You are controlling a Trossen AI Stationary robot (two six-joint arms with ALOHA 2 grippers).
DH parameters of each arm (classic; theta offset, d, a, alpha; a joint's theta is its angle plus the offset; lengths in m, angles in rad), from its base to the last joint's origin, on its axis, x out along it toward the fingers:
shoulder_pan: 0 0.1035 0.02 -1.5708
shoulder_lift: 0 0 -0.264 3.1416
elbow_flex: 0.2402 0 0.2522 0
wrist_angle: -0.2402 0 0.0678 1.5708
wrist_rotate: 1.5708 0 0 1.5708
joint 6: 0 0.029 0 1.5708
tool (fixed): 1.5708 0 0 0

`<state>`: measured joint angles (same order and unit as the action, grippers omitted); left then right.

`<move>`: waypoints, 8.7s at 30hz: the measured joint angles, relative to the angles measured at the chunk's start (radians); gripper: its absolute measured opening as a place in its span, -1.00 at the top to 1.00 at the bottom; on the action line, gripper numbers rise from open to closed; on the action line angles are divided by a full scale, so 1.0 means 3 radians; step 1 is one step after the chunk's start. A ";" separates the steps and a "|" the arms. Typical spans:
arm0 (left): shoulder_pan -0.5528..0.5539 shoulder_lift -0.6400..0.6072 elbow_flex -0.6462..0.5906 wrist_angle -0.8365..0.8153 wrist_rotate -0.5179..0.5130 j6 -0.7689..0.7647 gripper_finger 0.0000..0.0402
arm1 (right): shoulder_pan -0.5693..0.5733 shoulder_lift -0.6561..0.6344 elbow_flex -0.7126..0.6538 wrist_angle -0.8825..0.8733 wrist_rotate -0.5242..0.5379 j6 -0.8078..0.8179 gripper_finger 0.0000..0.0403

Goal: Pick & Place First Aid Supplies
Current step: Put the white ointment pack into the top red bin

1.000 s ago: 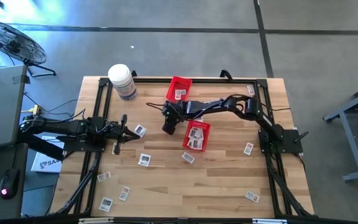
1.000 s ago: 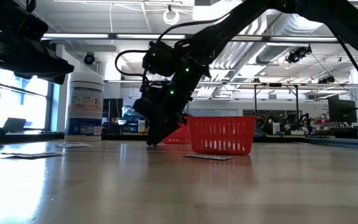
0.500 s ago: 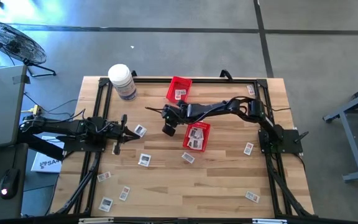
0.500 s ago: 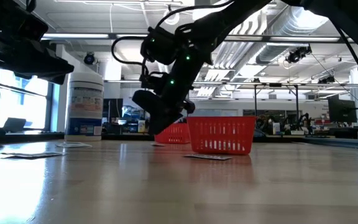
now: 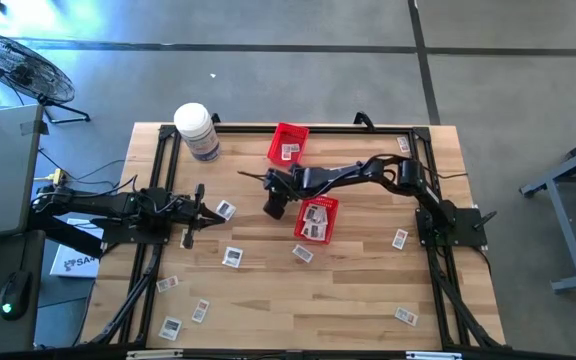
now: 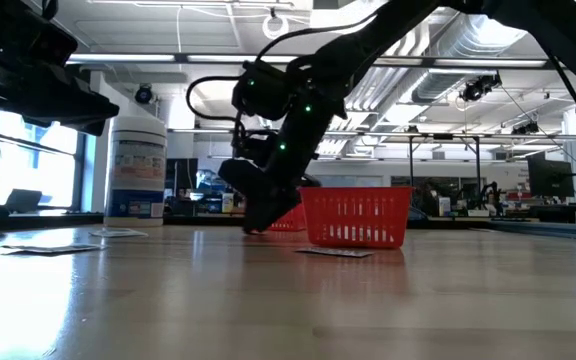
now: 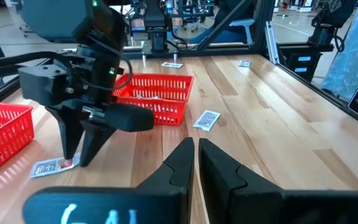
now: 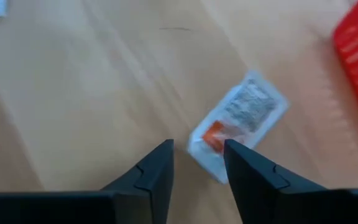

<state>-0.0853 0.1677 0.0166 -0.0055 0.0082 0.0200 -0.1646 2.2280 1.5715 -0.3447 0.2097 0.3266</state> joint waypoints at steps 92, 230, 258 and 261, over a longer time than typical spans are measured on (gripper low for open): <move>-0.0001 0.0000 0.0000 0.0000 0.0000 0.0000 0.89 | -0.0093 -0.0113 0.0001 0.0535 -0.0314 -0.0764 0.64; -0.0001 0.0001 0.0000 0.0000 0.0000 0.0000 0.89 | -0.0134 0.0028 -0.0498 0.1054 -0.0336 -0.0656 0.70; 0.0000 0.0000 0.0000 0.0000 0.0000 0.0000 0.89 | -0.0177 -0.0296 -0.0520 0.1133 -0.0224 -0.0478 1.00; -0.0001 0.0001 0.0000 0.0000 0.0000 0.0000 0.89 | -0.0174 -0.0357 -0.0521 0.1141 -0.0232 -0.0493 1.00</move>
<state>-0.0856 0.1680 0.0166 -0.0055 0.0082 0.0200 -0.2169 2.1210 1.4151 -0.0025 0.1402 0.1787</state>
